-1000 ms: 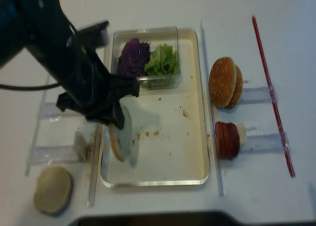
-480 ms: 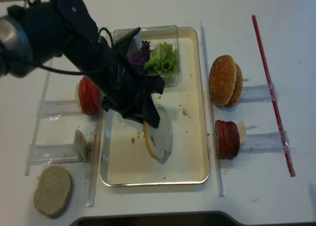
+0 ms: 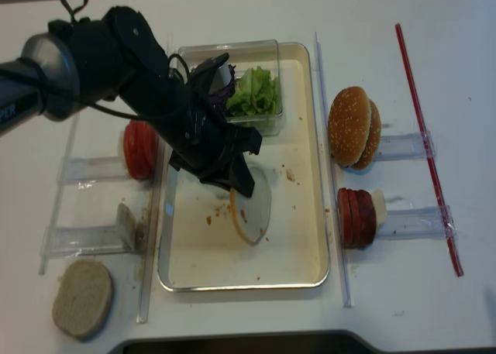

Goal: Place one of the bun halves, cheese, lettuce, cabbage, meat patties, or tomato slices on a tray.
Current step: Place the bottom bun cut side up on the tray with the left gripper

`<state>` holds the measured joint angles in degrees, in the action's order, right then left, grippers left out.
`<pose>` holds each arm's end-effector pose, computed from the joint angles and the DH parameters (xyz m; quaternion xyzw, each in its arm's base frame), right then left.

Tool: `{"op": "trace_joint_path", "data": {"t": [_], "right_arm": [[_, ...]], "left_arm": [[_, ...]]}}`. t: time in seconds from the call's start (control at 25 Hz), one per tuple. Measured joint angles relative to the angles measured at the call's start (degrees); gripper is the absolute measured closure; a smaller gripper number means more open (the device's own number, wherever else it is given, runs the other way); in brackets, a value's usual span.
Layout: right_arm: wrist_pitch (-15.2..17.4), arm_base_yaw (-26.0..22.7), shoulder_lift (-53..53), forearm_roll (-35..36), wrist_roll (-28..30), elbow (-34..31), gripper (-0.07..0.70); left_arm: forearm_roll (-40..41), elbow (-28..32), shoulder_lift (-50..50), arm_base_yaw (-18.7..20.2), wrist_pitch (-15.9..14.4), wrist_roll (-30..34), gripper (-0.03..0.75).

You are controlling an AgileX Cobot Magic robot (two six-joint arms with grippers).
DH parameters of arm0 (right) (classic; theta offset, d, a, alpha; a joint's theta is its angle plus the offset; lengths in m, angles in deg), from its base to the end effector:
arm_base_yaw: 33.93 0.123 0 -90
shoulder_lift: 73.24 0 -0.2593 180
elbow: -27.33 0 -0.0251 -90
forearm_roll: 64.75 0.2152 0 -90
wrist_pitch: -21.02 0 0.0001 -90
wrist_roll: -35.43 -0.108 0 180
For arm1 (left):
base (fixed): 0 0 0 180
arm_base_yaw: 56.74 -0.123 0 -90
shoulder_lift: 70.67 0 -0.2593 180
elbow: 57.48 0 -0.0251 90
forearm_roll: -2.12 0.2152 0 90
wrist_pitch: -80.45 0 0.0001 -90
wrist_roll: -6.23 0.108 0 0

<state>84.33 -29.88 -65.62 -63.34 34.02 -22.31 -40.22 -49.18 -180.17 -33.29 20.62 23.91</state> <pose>0.0032 0.0026 0.2399 -0.0207 0.8682 0.0359 0.4945 0.2542 -0.1788 0.2029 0.1636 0.9344 -0.3165 0.0034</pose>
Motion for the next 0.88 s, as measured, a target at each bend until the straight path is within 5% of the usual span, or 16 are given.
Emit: {"op": "trace_joint_path", "data": {"t": [0.88], "right_arm": [[0.0,0.0,0.0,0.0,0.0,0.0,0.047]], "left_arm": [[-0.7,-0.3,-2.3,-0.1,2.0,0.3,0.671]]}}
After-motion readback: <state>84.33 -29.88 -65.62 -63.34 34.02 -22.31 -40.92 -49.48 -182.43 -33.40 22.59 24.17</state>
